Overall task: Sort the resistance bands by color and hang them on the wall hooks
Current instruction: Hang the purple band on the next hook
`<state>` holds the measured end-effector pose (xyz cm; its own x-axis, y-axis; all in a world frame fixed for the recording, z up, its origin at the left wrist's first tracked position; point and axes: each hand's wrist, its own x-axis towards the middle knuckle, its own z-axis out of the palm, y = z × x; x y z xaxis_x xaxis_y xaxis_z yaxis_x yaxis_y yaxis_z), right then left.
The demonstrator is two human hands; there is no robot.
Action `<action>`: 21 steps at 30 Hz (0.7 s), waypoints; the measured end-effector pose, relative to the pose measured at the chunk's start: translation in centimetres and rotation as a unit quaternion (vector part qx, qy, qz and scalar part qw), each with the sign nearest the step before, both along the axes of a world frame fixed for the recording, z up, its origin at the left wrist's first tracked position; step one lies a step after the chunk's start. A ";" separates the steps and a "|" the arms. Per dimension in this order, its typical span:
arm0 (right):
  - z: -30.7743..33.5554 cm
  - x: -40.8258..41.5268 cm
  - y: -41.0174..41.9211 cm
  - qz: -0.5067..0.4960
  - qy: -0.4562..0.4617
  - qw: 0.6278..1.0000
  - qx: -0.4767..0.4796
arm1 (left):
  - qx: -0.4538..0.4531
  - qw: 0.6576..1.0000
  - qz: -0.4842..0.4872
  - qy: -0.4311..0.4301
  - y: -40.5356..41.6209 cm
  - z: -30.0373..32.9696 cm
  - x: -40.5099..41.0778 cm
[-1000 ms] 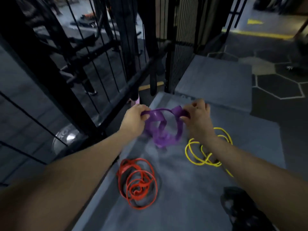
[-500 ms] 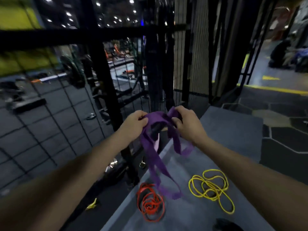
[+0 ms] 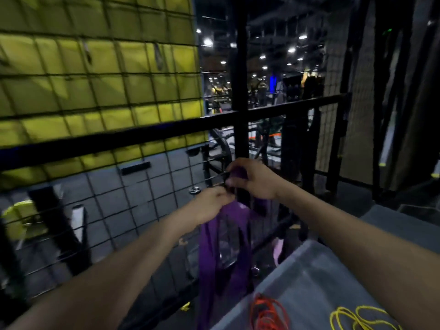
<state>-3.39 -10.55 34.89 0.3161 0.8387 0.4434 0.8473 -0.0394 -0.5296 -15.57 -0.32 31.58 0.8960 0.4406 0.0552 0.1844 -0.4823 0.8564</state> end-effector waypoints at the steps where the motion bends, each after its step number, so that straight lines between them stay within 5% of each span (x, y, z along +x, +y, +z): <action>1: 0.6 -1.0 1.1 0.017 0.001 1.000 -0.002 | 0.030 0.999 -0.002 0.020 0.8 -0.1 -1.2; 5: 2.9 -4.2 4.7 0.068 0.077 0.993 0.058 | 0.125 0.989 0.077 0.004 3.7 2.1 -5.8; 9: 4.8 -6.7 7.6 0.081 0.058 0.990 0.096 | 0.200 0.962 0.177 -0.060 5.3 5.6 -9.0; 15: 6.5 -10.4 9.7 0.161 0.059 0.981 0.093 | 0.099 0.980 0.131 -0.111 6.4 6.5 -10.2; 21: 10.5 -10.7 10.3 0.154 0.145 0.958 0.194 | -0.062 0.979 0.113 -0.156 8.1 5.8 -12.1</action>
